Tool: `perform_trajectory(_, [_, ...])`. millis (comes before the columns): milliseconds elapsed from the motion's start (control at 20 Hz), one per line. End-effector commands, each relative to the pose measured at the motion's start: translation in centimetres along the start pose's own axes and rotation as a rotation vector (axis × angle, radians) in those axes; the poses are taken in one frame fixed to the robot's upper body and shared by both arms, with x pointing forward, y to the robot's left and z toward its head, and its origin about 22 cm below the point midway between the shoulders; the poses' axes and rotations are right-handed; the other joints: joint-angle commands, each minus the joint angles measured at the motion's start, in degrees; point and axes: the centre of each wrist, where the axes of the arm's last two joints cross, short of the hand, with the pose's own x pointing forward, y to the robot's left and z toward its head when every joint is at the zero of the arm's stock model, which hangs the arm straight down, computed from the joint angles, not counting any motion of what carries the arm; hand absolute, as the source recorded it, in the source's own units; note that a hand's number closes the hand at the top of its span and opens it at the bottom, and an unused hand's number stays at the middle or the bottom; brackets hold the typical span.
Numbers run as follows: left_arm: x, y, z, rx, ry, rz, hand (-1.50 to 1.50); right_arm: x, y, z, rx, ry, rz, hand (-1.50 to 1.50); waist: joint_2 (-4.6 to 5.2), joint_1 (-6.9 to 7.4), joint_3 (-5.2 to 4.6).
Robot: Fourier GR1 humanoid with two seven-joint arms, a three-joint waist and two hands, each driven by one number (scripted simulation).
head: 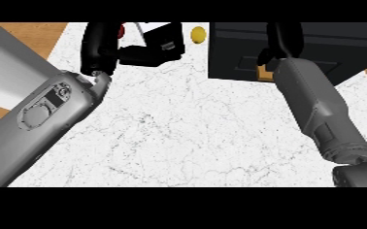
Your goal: Pick up the can, place it into the drawer and close the drawer
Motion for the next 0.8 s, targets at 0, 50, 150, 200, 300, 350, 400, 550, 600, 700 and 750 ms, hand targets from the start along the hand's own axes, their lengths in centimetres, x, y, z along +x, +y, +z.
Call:
perform_trajectory(0, [-0.2,0.3,0.7,-0.025,-0.003,0.003,-1.5,2.1,-0.8,-1.6,-0.046,0.025,-0.054,-1.5,0.28,1.38,0.18])
perform_trajectory(50, [0.7,-0.1,0.4,-0.013,-0.011,0.001,-1.5,1.5,-1.9,-2.4,-0.055,0.031,-0.073,-1.5,0.27,1.26,0.25])
perform_trajectory(150, [-0.5,1.2,0.3,0.01,0.002,-0.011,-1.5,3.2,-0.1,-1.1,-0.026,-0.013,-0.107,-1.5,0.22,0.79,0.19])
perform_trajectory(200, [-0.3,1.5,0.5,-0.002,0.009,-0.005,-1.5,3.4,-1.0,-2.0,-0.027,0.004,-0.125,-1.5,0.17,1.09,0.19])
perform_trajectory(300, [-0.6,0.9,0.9,0.003,0.001,0.001,-1.5,3.2,-0.7,-1.6,-0.064,0.005,-0.22,-1.5,0.05,0.5,0.3])
perform_trajectory(350, [-0.5,0.7,0.9,-0.017,-0.002,0.009,-1.5,3.6,-1.9,-2.8,-0.084,-0.018,-0.27,-1.5,0.25,0.81,0.35])
perform_trajectory(400, [-1.3,0.4,1.3,0.004,0.012,0.004,-1.5,4.0,-1.5,-2.5,-0.084,-0.006,-0.31,-1.5,0.07,0.85,0.37])
perform_trajectory(550, [-2.1,1.3,1.6,-0.005,0.008,0.006,-1.5,4.4,-1.7,-2.7,-0.099,0.03,-0.428,-1.5,-0.08,0.41,0.3])
perform_trajectory(600, [-1.5,1.2,1.2,-0.003,-0.002,-0.002,-1.5,5.6,-1.2,-2.4,-0.082,0.024,-0.471,-1.5,0.0,0.38,0.34])
perform_trajectory(700, [-1.5,2.2,0.9,0.01,-0.005,-0.002,-1.5,4.9,-2.5,-3.5,-0.106,0.031,-0.525,-1.5,-0.27,-0.17,0.27])
perform_trajectory(750, [-1.1,1.9,1.3,0.005,0.001,0.009,-1.5,4.1,-2.1,-3.1,-0.117,0.037,-0.559,-1.5,-0.54,-0.29,0.33])
